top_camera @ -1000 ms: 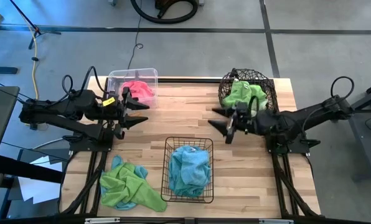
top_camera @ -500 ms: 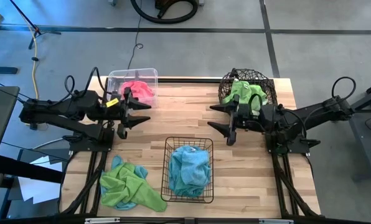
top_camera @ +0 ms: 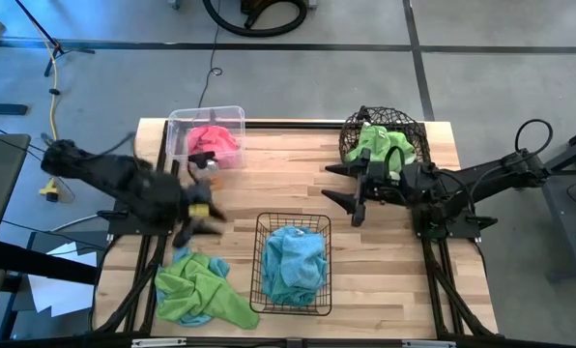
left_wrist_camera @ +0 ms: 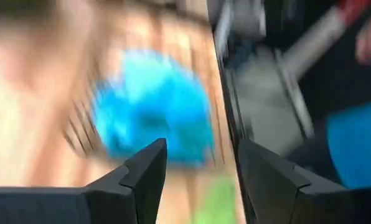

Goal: Sort microfiber towel by color & place in baskets
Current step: Put the green towel into the top right basket

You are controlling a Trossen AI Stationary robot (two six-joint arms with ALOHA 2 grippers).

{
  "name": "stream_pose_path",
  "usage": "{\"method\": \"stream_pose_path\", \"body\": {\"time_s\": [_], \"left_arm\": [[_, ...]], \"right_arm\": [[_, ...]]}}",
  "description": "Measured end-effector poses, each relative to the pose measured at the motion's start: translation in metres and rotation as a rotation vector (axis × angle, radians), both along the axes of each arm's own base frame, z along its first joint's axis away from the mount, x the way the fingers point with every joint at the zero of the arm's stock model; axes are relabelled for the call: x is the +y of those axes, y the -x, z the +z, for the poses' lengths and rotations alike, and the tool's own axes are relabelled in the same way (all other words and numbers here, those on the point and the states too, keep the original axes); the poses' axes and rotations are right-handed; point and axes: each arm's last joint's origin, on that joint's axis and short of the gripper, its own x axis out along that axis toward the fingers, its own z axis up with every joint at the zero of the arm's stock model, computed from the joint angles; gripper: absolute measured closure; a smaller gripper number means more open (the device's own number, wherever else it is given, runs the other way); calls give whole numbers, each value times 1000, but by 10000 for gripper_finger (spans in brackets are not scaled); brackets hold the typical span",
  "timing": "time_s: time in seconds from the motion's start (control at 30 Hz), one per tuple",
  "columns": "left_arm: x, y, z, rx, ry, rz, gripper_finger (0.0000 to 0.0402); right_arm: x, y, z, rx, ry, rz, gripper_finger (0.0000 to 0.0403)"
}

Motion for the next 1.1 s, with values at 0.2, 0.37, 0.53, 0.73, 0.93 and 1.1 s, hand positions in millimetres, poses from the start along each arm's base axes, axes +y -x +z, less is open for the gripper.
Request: {"method": "stream_pose_path", "body": {"time_s": [0.2, 0.37, 0.53, 0.73, 0.93, 1.1], "left_arm": [[-49, 3, -35, 412, 29, -153, 213], [-86, 20, -69, 566, -14, -122, 213], [-106, 39, -112, 605, -124, -150, 213], [-104, 48, -162, 679, -209, -153, 213], [-105, 48, -183, 683, -167, -174, 213], [-102, 53, -197, 740, -135, -216, 213]], "right_arm": [[-1, 0, -3, 27, 4, -23, 112], [-1, 0, -4, 39, 6, -27, 112], [-1, 0, -6, 59, -14, -28, 112], [-1, 0, -12, 110, -37, -30, 112], [-1, 1, -20, 183, -86, -38, 112], [-1, 2, -25, 224, -132, -46, 112]]}}
